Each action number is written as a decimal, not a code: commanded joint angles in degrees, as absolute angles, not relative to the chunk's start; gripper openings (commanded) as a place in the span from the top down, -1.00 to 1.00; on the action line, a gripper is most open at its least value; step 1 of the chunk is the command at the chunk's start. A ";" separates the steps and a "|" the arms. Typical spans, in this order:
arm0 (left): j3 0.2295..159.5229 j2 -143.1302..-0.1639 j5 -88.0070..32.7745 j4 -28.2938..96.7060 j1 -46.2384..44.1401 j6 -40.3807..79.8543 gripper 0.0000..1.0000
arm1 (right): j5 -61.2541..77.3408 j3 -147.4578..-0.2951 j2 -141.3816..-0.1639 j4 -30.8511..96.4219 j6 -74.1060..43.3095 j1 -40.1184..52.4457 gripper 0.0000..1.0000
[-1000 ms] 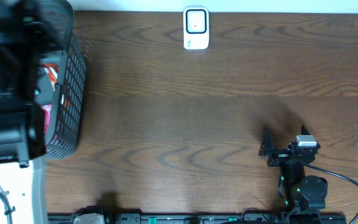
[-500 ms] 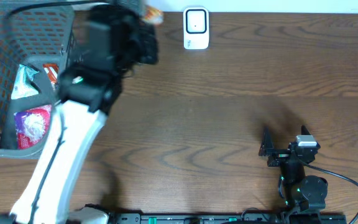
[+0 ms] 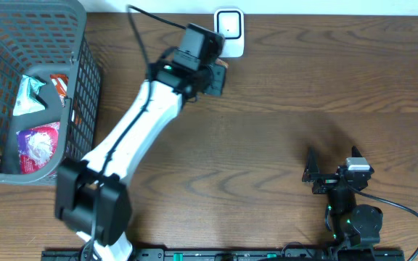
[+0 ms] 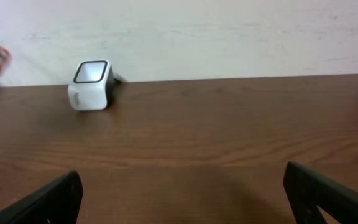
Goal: Scan the item barcode
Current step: 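Carry the tissue pack with the left gripper to the white scanner, then open the left gripper to drop the tissue pack beside the scanner, then return the left gripper into the basket toward the green wipes pack, then grasp the green wipes pack with the left gripper and lift, then carry the green wipes pack with the left gripper to the scanner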
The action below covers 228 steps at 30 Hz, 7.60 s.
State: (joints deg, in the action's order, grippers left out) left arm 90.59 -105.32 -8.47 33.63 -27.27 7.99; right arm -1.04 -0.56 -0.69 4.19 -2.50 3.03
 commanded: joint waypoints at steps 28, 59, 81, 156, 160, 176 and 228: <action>91.00 -112.51 -8.36 33.56 -34.89 34.59 -0.17 | -0.95 -0.32 -0.38 4.23 -2.09 2.68 -0.98; 91.00 -69.34 4.03 35.86 -8.54 26.57 -0.27 | -0.95 -0.32 -0.38 4.23 -2.09 2.68 -0.99; 91.00 -69.23 18.79 17.12 9.98 9.85 -0.27 | -0.95 -0.32 -0.38 4.23 -2.09 2.68 -0.98; 90.98 -117.40 17.65 25.76 24.95 -9.45 -0.26 | -0.95 -0.32 -0.38 4.23 -2.07 2.68 -0.99; 90.98 -119.48 16.93 23.00 24.99 -9.43 -0.25 | -0.95 -0.32 -0.38 4.23 -2.09 2.68 -0.99; 90.87 -125.25 14.50 23.07 25.10 -10.90 0.54 | -0.95 -0.32 -0.38 4.23 -2.09 2.68 -0.99; 90.87 -70.98 -10.55 30.55 -1.78 14.74 0.86 | -0.95 -0.32 -0.38 4.23 -2.07 2.68 -0.98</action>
State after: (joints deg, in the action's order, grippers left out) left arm 90.50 -69.82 -8.34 29.56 1.89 8.73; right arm -1.04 -0.56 -0.69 4.19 -2.50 3.03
